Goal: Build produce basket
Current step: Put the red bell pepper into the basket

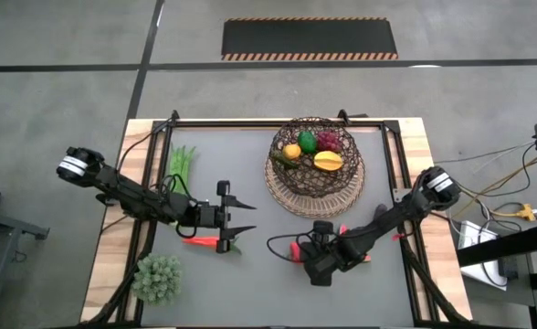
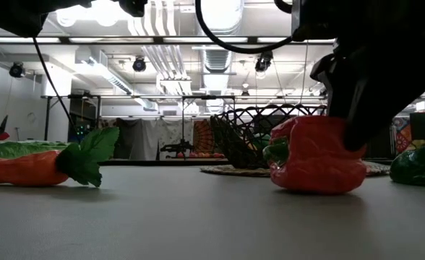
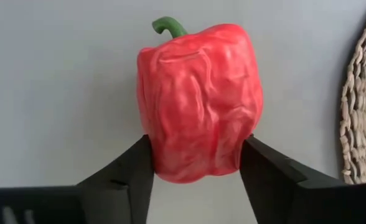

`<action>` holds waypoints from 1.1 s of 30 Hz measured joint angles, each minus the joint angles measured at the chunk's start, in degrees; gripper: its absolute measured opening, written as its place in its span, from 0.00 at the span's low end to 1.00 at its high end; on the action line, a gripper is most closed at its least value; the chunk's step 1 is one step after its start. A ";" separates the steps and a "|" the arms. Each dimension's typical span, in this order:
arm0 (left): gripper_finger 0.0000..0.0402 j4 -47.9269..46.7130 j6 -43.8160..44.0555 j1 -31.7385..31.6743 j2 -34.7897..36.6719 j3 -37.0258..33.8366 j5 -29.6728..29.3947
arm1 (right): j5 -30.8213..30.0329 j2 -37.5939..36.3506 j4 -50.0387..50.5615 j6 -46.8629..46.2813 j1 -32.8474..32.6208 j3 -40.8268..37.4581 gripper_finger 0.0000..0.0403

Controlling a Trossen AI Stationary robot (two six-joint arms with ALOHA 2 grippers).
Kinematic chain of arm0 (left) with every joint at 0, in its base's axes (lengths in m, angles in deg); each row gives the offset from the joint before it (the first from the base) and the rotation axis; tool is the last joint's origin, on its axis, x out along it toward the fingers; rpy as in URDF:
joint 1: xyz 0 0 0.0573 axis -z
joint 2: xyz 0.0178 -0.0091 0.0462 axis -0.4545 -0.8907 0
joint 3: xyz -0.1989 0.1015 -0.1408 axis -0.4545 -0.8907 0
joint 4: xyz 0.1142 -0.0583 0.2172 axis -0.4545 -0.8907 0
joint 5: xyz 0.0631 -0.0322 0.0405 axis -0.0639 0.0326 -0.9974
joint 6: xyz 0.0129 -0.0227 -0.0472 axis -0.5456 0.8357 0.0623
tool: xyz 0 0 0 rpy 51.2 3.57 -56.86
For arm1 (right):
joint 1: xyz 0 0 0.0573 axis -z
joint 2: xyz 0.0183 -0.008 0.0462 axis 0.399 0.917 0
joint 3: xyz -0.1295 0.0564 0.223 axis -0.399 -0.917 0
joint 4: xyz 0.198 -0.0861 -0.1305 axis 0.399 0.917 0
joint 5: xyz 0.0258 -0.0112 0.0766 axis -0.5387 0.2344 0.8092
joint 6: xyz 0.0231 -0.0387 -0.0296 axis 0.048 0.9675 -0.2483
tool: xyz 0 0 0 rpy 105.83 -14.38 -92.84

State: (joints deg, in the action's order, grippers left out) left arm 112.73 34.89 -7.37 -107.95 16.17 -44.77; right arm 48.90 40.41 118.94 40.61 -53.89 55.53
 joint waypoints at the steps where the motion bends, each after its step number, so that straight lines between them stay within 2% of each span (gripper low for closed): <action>1: 0.49 -0.01 0.00 0.00 0.00 0.00 0.00 | -0.02 -0.07 0.00 0.50 -0.08 -0.11 0.45; 6: 0.49 -0.01 0.05 0.00 0.00 -0.02 0.00 | -2.79 -2.41 -1.68 3.00 -1.05 -3.35 0.43; 9: 0.49 0.00 0.07 0.00 0.00 0.00 0.00 | -7.17 -5.41 -8.30 3.60 -2.10 -8.13 0.43; 12: 0.49 -0.01 0.04 0.00 0.00 0.13 0.00 | -11.95 -8.93 -19.26 5.65 -2.61 -14.08 0.43; 15: 0.49 0.08 0.02 0.00 0.00 0.35 0.02 | -17.09 -11.37 -37.17 10.66 -2.66 -21.65 0.43; 18: 0.49 0.13 0.02 0.00 0.00 0.46 0.00 | -21.84 -11.51 -63.46 19.62 -2.61 -30.29 0.42; 21: 0.49 1.09 0.07 -0.02 0.00 0.91 0.00 | -23.93 -8.18 -90.09 29.46 -2.24 -37.01 0.42; 25: 0.50 -1.57 1.77 -0.04 0.00 2.72 0.87 | -24.88 -3.21 -115.00 38.78 -1.31 -41.28 0.42; 27: 0.51 -5.81 3.26 -0.02 0.00 4.51 1.31 | -24.95 -1.56 -119.85 40.60 -0.75 -41.65 0.42; 33: 0.65 -22.25 7.15 -0.04 -0.02 11.39 1.05 | -25.97 -1.69 -119.24 40.25 0.01 -41.85 0.42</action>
State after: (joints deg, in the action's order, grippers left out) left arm 90.48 42.05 -7.42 -107.98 27.56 -43.72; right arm 22.93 38.72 -0.30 80.86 -53.89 13.68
